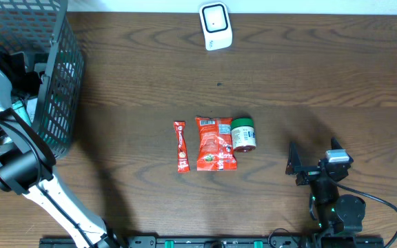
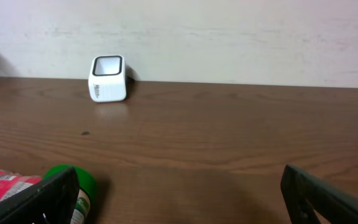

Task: Scan the item barcode
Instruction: 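Reach the left gripper into the basket and grasp the green glove pack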

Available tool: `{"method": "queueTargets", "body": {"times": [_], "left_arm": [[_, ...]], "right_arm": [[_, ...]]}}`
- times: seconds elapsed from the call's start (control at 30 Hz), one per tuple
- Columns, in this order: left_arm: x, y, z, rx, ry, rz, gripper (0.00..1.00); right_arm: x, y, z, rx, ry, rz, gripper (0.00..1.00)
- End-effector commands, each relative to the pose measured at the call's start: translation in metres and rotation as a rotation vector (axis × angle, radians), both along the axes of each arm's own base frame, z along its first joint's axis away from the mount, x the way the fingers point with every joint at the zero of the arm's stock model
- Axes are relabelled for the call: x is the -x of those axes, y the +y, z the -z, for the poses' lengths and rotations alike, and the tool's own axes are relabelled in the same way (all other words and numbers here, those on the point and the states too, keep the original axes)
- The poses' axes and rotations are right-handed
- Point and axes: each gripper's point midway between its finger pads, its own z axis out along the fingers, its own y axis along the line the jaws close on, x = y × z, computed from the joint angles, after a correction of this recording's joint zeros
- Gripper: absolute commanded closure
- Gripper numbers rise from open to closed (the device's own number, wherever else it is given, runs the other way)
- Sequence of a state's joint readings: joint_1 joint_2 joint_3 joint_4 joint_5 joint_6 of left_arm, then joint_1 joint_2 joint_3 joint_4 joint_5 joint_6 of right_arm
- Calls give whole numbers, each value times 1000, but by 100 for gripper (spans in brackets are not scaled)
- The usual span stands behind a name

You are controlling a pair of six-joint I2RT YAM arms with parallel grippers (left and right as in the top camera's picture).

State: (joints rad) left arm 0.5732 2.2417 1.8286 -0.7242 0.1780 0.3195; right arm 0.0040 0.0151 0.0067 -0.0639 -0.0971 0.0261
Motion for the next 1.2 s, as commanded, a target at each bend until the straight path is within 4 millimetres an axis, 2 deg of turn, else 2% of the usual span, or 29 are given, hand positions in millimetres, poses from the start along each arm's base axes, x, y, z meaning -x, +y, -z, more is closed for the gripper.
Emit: {"method": "queueTargets", "body": {"times": [0.0,0.1,0.17,0.27,0.3,0.37,0.43,0.47,0.6,0.73,0.77,0.9,0.93,1.0,1.1,1.17], "left_arm": [[13,-5,23,20,57,9,2],[26,-15,50,74,118,3,2],[34,-26,61,133,154,8,2],[38,-38,60,193,165,18,1],[39,-40,58,204,164,21,3],[37,-43,52,219,149,26,12],[37,-44,46,220,139,31,37],[35,-46,42,222,128,46,46],[27,-52,31,257,75,75,58],[17,-53,17,265,28,86,86],[14,-50,10,254,13,86,92],[1,-38,-30,213,-73,35,93],[-4,-31,-53,196,-125,-8,93],[-6,-22,-85,172,-194,-66,93],[2,-5,-133,88,-276,-172,93],[21,14,-196,-59,-367,-288,93]], "right_arm": [[0,-3,1,-3,2,12,1],[0,-3,1,-3,2,12,1],[0,-3,1,-3,2,12,1],[0,-3,1,-3,2,12,1],[0,-3,1,-3,2,12,1],[0,-3,1,-3,2,12,1],[0,-3,1,-3,2,12,1],[0,-3,1,-3,2,12,1],[0,-3,1,-3,2,12,1],[0,-3,1,-3,2,12,1],[0,-3,1,-3,2,12,1],[0,-3,1,-3,2,12,1],[0,-3,1,-3,2,12,1],[0,-3,1,-3,2,12,1],[0,-3,1,-3,2,12,1],[0,-3,1,-3,2,12,1]]}}
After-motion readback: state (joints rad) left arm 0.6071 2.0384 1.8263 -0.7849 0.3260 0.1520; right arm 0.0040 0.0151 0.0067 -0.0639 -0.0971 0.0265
